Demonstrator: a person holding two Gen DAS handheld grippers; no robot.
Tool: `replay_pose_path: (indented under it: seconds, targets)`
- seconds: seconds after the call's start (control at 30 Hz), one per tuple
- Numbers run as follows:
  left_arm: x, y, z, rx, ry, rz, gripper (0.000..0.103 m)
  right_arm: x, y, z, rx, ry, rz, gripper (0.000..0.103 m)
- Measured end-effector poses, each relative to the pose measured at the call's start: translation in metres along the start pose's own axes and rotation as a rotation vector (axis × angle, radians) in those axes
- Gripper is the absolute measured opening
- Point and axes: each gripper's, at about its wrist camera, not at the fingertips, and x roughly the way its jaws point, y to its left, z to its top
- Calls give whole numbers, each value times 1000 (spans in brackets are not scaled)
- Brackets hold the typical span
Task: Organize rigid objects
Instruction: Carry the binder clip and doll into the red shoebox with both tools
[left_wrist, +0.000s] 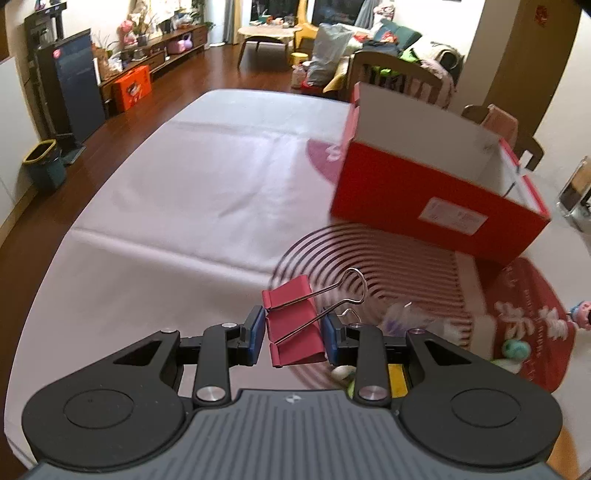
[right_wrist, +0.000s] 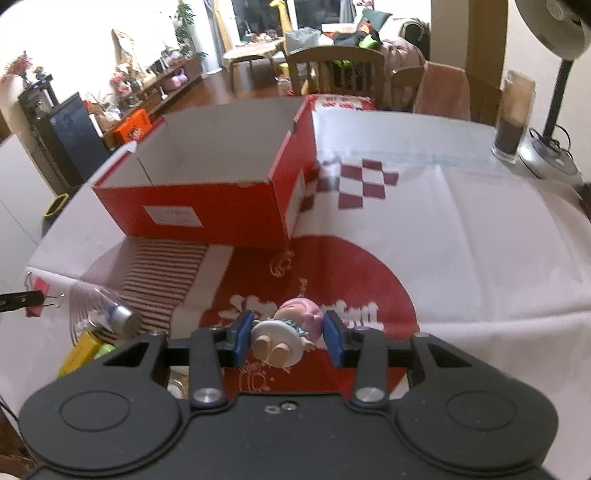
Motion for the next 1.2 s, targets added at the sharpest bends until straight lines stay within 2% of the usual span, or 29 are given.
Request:
replay_pose_path:
  seconds: [0.43, 0.6, 0.97, 1.2]
  targets:
    - [-6, -41, 59, 64, -57, -74, 32, -6, 14, 48, -68, -75, 22, 40]
    - [1, -52, 87, 83, -50, -110, 32, -1, 23, 71, -81, -100, 33, 40]
    - [36, -76, 150, 167, -54, -166, 32, 40, 51, 122, -89, -87, 29, 40]
    - [77, -96, 185, 217, -15, -185, 32, 81, 74, 149, -150, -64, -1, 40]
